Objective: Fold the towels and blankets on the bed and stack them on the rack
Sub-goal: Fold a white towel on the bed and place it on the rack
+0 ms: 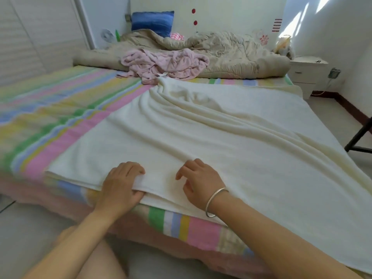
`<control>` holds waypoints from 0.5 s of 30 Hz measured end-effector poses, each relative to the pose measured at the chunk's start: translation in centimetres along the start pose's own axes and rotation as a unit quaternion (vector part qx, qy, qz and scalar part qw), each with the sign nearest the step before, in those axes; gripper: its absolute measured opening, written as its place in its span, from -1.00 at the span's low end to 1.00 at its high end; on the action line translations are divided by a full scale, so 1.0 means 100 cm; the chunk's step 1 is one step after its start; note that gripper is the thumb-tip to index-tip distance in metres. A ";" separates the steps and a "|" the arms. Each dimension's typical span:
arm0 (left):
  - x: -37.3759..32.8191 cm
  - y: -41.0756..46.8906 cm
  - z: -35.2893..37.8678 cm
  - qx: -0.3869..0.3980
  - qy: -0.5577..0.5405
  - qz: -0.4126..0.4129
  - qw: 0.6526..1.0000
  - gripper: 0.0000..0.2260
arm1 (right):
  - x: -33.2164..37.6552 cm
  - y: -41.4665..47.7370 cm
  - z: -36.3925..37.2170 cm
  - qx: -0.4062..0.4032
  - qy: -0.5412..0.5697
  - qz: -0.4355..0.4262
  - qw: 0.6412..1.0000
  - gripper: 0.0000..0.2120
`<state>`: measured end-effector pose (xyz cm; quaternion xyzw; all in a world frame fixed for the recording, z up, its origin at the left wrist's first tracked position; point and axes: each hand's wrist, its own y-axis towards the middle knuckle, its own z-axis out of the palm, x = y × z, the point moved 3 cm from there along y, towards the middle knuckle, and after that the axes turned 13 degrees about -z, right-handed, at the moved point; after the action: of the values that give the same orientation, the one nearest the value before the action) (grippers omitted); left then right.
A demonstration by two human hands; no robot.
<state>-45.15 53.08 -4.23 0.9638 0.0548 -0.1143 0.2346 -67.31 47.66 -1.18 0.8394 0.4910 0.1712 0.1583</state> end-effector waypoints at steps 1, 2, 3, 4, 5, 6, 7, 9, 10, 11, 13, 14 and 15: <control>0.017 0.002 -0.003 -0.007 0.003 -0.021 1.000 -0.65 | 0.005 0.012 0.006 0.007 0.005 -0.010 1.000 -0.73; 0.041 0.003 -0.006 -0.018 0.008 -0.043 0.999 -0.66 | 0.012 0.028 0.016 0.010 0.014 -0.021 1.000 -0.74; 0.056 0.005 -0.009 -0.021 0.010 -0.063 0.998 -0.66 | 0.017 0.038 0.022 0.007 0.021 -0.026 0.999 -0.74; 0.072 0.007 -0.012 -0.027 0.014 -0.079 0.996 -0.66 | 0.022 0.049 0.029 0.006 0.030 -0.032 0.999 -0.75; 0.086 0.008 -0.014 -0.025 0.016 -0.098 0.995 -0.67 | 0.028 0.058 0.037 0.008 0.041 -0.037 0.998 -0.76; 0.099 0.008 -0.017 -0.029 0.020 -0.107 0.994 -0.68 | 0.035 0.070 0.046 0.008 0.050 -0.044 0.998 -0.78; 0.105 0.009 -0.018 -0.029 0.023 -0.110 0.993 -0.70 | 0.040 0.079 0.052 0.012 0.056 -0.050 0.997 -0.80; 0.116 0.011 -0.020 -0.021 0.039 -0.104 0.994 -0.67 | 0.054 0.096 0.063 0.015 0.074 -0.065 0.995 -0.84; 0.122 0.013 -0.021 -0.021 0.046 -0.100 0.994 -0.63 | 0.061 0.105 0.068 0.012 0.081 -0.071 0.994 -0.84; 0.127 0.015 -0.024 -0.026 0.051 -0.098 0.994 -0.61 | 0.067 0.112 0.070 0.015 0.088 -0.073 0.993 -0.83; 0.140 0.019 -0.031 -0.042 0.068 -0.094 0.992 -0.65 | 0.078 0.123 0.075 0.040 0.100 -0.072 0.991 -0.77; 0.149 0.019 -0.035 -0.045 0.079 -0.094 0.991 -0.69 | 0.082 0.126 0.078 0.060 0.099 -0.072 0.991 -0.73; 0.161 0.020 -0.042 -0.048 0.093 -0.095 0.990 -0.70 | 0.087 0.132 0.081 0.077 0.092 -0.072 0.990 -0.68</control>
<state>-28.46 54.05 -3.69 0.9483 0.1730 -0.0427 0.2625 -49.50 48.33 -1.53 0.7922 0.5742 0.1981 0.0593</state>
